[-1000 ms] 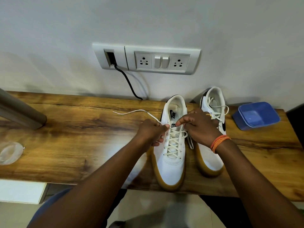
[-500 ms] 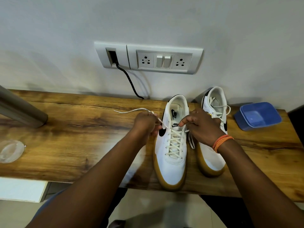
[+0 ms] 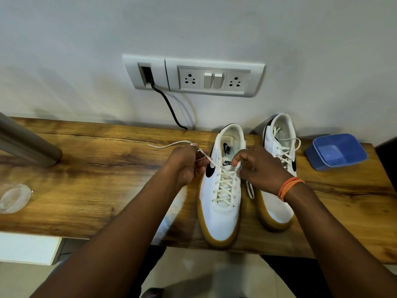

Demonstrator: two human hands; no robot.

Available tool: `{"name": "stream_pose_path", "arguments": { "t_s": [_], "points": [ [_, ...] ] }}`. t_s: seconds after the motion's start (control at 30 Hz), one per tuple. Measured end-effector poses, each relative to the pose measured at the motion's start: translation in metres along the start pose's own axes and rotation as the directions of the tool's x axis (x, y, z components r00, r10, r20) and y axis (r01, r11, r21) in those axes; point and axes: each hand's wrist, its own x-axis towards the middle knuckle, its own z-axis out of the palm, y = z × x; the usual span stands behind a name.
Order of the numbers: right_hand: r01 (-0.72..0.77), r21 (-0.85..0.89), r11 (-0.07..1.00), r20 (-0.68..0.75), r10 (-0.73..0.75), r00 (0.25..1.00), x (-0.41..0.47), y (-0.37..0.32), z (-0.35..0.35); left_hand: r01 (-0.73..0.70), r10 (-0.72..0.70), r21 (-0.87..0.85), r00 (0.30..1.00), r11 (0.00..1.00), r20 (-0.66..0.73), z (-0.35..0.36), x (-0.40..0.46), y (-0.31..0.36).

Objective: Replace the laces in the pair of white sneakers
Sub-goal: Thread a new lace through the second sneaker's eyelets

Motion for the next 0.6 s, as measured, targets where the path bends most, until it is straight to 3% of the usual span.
{"name": "stream_pose_path", "arguments": {
  "t_s": [0.1, 0.2, 0.37, 0.6],
  "points": [
    [-0.001, -0.053, 0.999, -0.092, -0.004, 0.996, -0.001, -0.005, 0.005, -0.021, 0.022, 0.048, 1.000, 0.999, -0.013, 0.001, -0.001, -0.001],
    [-0.016, -0.143, 0.990, -0.135, -0.004, 0.991, -0.003, -0.015, 0.013, -0.075, 0.079, 0.200, 0.997, 0.977, -0.012, -0.001, -0.005, -0.005],
    [-0.065, -0.174, 0.983, -0.185, 0.032, 0.982, 0.001, -0.013, 0.032, -0.129, 0.142, 0.578, 0.990, 0.806, 0.022, -0.001, -0.011, -0.014],
    [-0.110, -0.064, 0.992, -0.158, 0.099, 0.982, 0.002, -0.016, 0.035, -0.056, 0.038, 0.433, 0.998, 0.900, 0.050, 0.010, -0.014, -0.020]
  ]
}}
